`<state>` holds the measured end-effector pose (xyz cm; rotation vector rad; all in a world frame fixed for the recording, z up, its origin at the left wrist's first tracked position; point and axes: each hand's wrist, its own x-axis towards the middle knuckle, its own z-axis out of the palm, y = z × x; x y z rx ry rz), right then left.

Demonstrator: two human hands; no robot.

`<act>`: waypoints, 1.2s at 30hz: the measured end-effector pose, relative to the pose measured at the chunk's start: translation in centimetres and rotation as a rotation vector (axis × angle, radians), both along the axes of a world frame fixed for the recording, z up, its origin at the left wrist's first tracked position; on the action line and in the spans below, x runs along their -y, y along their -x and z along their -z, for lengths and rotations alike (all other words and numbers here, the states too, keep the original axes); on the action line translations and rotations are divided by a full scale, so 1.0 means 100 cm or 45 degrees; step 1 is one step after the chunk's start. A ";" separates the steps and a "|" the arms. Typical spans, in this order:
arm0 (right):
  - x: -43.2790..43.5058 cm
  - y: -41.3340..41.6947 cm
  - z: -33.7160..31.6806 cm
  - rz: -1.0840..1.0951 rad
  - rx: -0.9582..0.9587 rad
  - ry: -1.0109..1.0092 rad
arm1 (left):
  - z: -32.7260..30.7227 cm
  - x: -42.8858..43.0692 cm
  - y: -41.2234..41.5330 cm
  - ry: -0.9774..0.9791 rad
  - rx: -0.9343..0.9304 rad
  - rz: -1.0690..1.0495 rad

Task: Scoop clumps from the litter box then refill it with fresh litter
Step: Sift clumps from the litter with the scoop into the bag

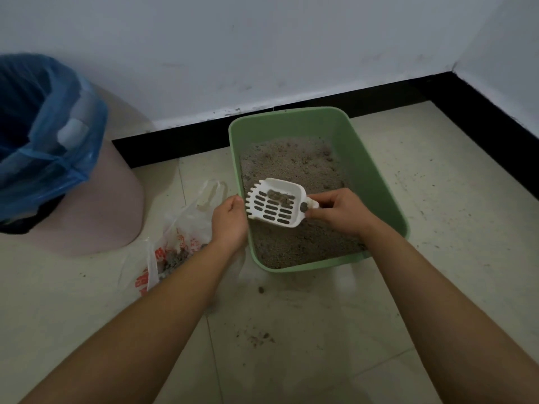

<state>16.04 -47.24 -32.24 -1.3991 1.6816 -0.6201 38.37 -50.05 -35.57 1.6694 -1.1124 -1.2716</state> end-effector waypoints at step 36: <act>-0.001 -0.072 -0.082 -0.100 -0.881 0.408 | -0.029 0.000 -0.119 0.322 1.161 0.305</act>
